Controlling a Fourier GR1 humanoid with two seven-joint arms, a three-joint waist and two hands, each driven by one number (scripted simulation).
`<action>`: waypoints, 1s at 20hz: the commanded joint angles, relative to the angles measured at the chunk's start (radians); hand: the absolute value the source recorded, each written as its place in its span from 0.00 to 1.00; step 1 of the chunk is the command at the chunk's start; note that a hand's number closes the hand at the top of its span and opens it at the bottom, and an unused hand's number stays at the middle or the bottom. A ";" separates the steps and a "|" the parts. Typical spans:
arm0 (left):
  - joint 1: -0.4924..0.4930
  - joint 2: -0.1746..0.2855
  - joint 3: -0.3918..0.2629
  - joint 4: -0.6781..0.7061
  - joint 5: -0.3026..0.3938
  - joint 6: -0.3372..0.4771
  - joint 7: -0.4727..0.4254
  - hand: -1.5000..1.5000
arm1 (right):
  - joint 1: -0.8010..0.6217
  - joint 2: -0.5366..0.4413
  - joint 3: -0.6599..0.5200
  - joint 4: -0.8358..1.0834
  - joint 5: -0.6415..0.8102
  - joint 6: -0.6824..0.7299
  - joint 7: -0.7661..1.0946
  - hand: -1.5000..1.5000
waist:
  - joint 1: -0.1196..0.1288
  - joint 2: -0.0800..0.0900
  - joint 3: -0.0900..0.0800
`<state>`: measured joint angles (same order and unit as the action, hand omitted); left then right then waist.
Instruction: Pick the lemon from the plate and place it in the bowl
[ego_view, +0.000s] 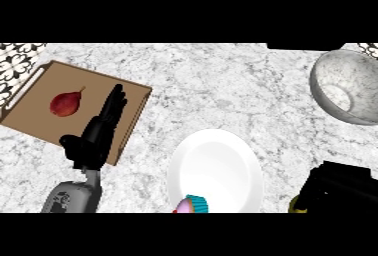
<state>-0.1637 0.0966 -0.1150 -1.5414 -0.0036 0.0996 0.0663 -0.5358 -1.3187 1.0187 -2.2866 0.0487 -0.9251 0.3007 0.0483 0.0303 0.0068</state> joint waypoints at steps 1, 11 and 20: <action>-0.005 -0.012 -0.021 -0.005 -0.011 0.002 0.009 0.50 | -0.027 -0.060 -0.109 0.142 -0.134 0.081 -0.075 1.00 | 0.009 0.000 0.000; -0.023 -0.023 -0.015 0.007 -0.013 0.010 0.006 0.50 | -0.017 0.041 -0.276 0.728 -0.383 0.369 -0.503 1.00 | 0.018 0.000 0.001; -0.076 -0.020 -0.004 0.029 -0.004 -0.006 0.033 0.50 | -0.084 0.236 -0.341 1.321 -0.359 0.640 -0.862 1.00 | 0.029 0.000 -0.002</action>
<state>-0.2017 0.0763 -0.1304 -1.5277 -0.0188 0.1035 0.0856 -0.5925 -1.1795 0.6863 -1.1909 -0.3375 -0.3676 -0.4325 0.0717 0.0284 0.0052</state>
